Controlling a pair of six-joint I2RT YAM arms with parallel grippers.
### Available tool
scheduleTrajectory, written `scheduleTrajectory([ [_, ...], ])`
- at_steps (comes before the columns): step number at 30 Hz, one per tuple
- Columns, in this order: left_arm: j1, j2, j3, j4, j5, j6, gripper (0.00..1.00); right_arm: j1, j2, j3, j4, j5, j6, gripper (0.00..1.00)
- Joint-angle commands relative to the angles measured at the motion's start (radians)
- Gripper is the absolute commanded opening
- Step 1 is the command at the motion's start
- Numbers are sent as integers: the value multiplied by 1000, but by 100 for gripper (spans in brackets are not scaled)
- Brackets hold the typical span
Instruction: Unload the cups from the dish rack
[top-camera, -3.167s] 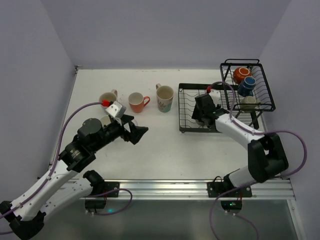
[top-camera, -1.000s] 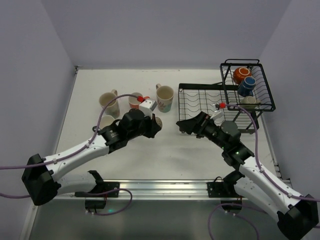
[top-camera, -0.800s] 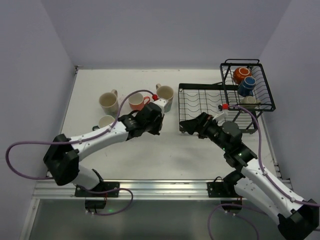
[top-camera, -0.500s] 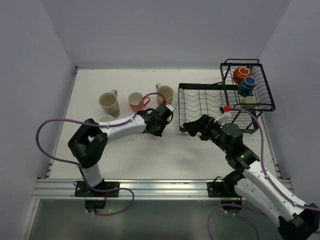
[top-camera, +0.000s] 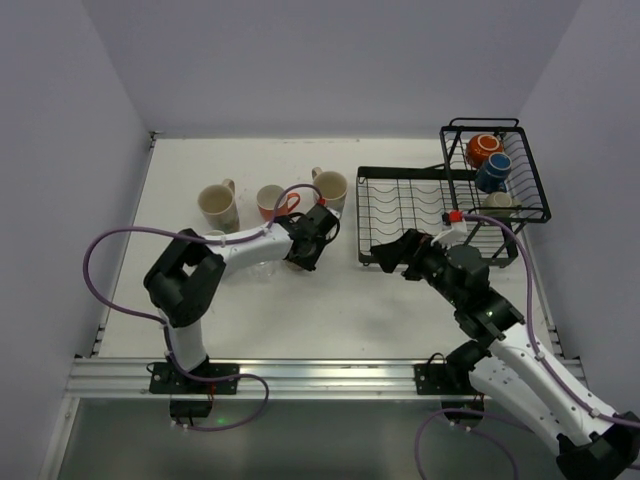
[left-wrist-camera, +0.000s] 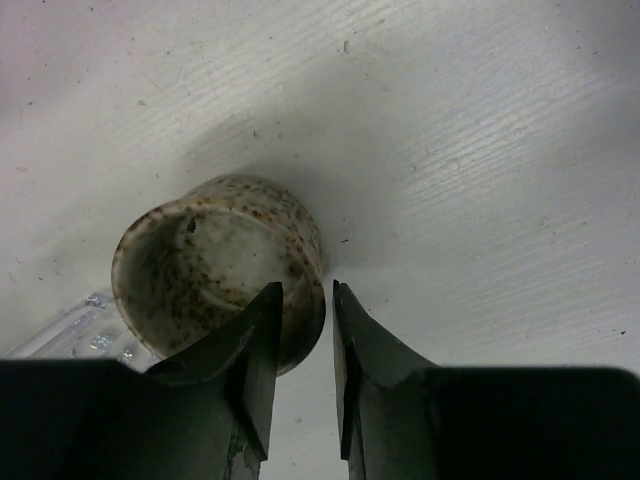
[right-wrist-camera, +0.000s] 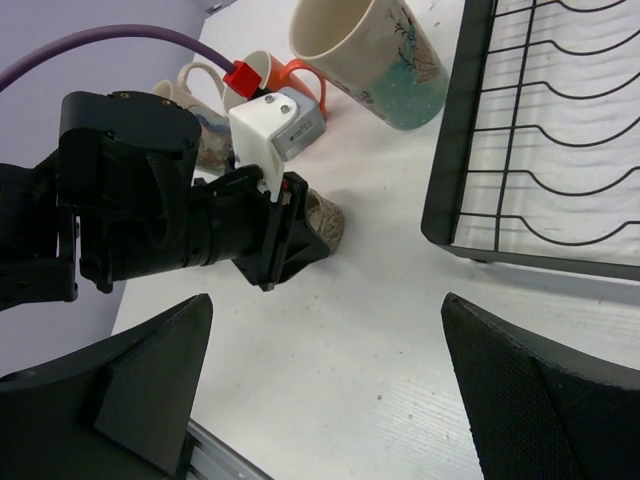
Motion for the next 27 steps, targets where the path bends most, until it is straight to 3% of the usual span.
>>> scheduleTrajectory([
  [1,9,-13,25,-14,-9,18,31,0,7,89,-51,49,-59,99],
  [5,9,-81,15,-5,-24,1,51,0,16,164,-100,37,-107,98],
  [8,9,-141,17,-1,-49,-9,61,-1,30,250,-150,53,-154,90],
  [9,9,-179,14,0,-49,-12,62,-1,33,305,-169,67,-180,78],
  [12,6,-309,-15,28,-46,-28,67,-3,47,423,-242,183,-240,60],
  [13,6,-355,-27,60,-8,-28,68,-4,54,456,-279,222,-262,48],
  [17,0,-585,-84,135,143,-22,68,-62,123,640,-400,409,-392,30],
  [23,-2,-952,-234,167,187,24,72,-284,272,784,-486,549,-469,30],
  [27,0,-1122,-336,147,152,46,73,-403,370,827,-488,506,-477,31],
])
